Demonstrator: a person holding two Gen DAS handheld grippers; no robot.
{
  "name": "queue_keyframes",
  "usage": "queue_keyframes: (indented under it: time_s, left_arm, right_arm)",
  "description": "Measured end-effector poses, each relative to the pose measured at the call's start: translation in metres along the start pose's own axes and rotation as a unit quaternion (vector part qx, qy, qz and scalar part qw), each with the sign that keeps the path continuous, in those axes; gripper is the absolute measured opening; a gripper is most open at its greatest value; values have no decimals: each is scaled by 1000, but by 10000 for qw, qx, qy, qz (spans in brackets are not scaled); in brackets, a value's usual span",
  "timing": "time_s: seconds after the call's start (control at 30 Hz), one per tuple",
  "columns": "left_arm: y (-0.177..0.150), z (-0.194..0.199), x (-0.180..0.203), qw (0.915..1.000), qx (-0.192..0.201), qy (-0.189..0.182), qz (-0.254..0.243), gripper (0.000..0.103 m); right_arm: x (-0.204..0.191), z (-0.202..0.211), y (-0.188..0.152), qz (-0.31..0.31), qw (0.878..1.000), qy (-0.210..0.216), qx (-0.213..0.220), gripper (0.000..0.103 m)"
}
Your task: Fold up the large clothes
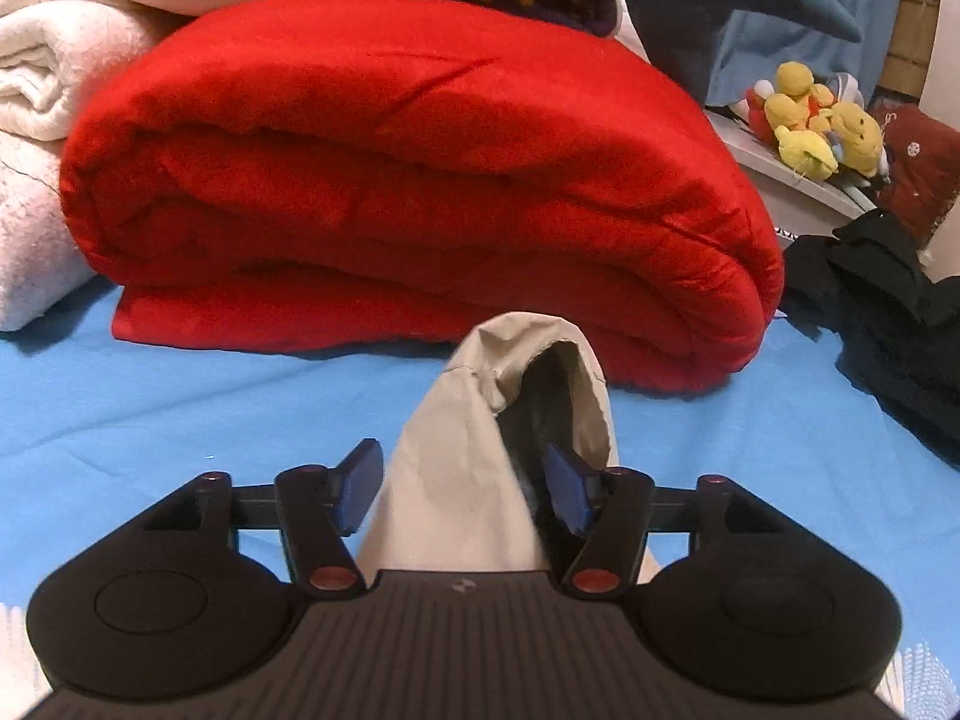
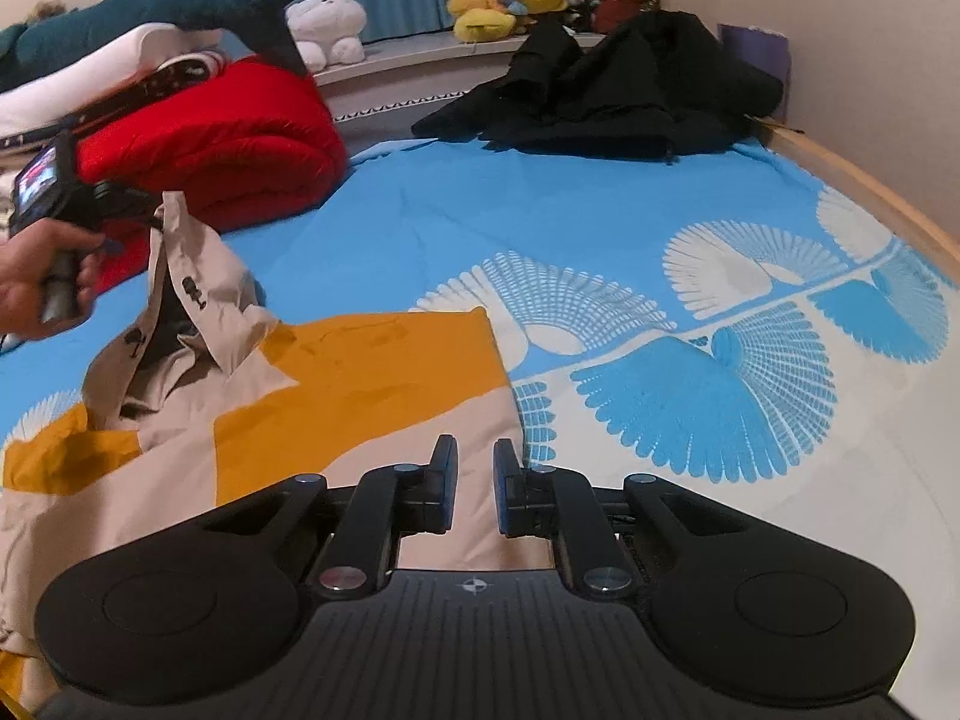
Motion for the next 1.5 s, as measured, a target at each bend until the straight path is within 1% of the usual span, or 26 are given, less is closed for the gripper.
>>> queue_keyframes:
  time_s: [0.03,0.07,0.1,0.2,0.3,0.33,0.4,0.47,0.53,0.6,0.67,0.7,0.73,0.77,0.8,0.83,0.9,0.93,1.0,1.03,1.1,1.13,1.23,1.33,1.43,1.5]
  left_arm:
    - [-1,-4,2,10000,-37,7,-75,39]
    - [-1,-7,6,9997,-142,43,-204,12]
    - [-3,-8,8,9991,-242,70,-336,4]
    - [-4,12,19,9951,-146,118,-968,2]
    - [-5,69,32,9901,172,-285,-1366,2]
    - [-10,97,39,9854,312,-458,-1608,2]
    - [-32,161,54,9707,577,-803,-2189,2]
    - [-67,224,62,9585,669,-1166,-2515,2]
    - [-114,285,65,9481,728,-1411,-2754,2]
    - [-179,334,60,9440,599,-1514,-2871,2]
    - [-254,358,51,9415,114,-1241,-3131,2]
    - [-285,360,44,9456,-301,-1019,-3074,3]
    - [-310,358,35,9539,-817,-793,-2778,5]
    - [-327,355,24,9617,-1368,-604,-2297,7]
    - [-334,353,15,9666,-1729,-466,-1834,8]
    - [-333,357,7,9743,-1771,-379,-1338,9]
    - [-317,366,-6,9889,-1269,-497,-591,19]
    - [-307,368,-13,9928,-996,-612,-251,26]
    - [-294,366,-23,9946,-523,-837,307,27]
    - [-290,360,-29,9935,-449,-849,617,27]
    - [-282,347,-36,9855,-507,-1052,1227,28]
    - [-281,341,-41,9815,-511,-1124,1464,31]
    - [-280,327,-48,9781,-551,-967,1761,31]
    - [-283,315,-56,9714,-620,-993,2064,32]
    - [-286,293,-69,9561,-724,-1107,2616,34]
    - [-292,282,-74,9447,-839,-1154,2953,43]
  right_arm:
    - [-1,-1,0,-15,10000,-6,-16,13]
    - [-1,-2,0,-39,10000,-9,-50,13]
    - [-1,-3,0,-58,10000,-6,-77,13]
    - [0,-2,0,-90,9999,9,-122,13]
    - [2,2,2,-160,9998,72,-128,13]
    - [3,4,4,-204,9997,103,-117,13]
    - [4,8,7,-278,9995,148,-74,13]
    - [6,12,10,-389,9990,206,-42,13]
    - [7,18,12,-552,9981,287,-26,13]
    - [8,24,13,-708,9968,362,25,13]
    - [10,32,13,-878,9949,488,118,16]
    - [11,35,13,-944,9938,565,146,21]
    - [12,38,12,-1022,9923,675,179,27]
    - [14,41,12,-1083,9909,773,201,30]
    - [14,42,11,-1133,9896,869,194,34]
    - [15,43,11,-1199,9877,991,152,38]
    - [16,42,9,-1432,9813,1287,12,40]
    - [15,40,7,-1543,9776,1431,-85,41]
    - [9,37,1,-1675,9712,1667,-290,42]
    - [4,33,-2,-1728,9675,1794,-438,42]
    - [-7,26,-9,-1791,9612,1977,-696,44]
    - [-14,23,-12,-1815,9579,2064,-828,45]
    - [-40,17,-20,-1808,9522,2227,-1054,45]
    - [-68,13,-24,-1679,9501,2365,-1147,46]
    - [-90,5,-30,-1593,9461,2488,-1326,48]
    - [-100,1,-35,-1568,9432,2555,-1429,48]
Point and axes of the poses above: each gripper's, at about its wrist camera, not at the fingertips, and z roughly against the way its jaws point, x to its right, y to its top, the point moved 2 cm from there along -z, roughly the way its jaws point, and after that the axes turned 13 degrees about -y, right-handed, at the moved point
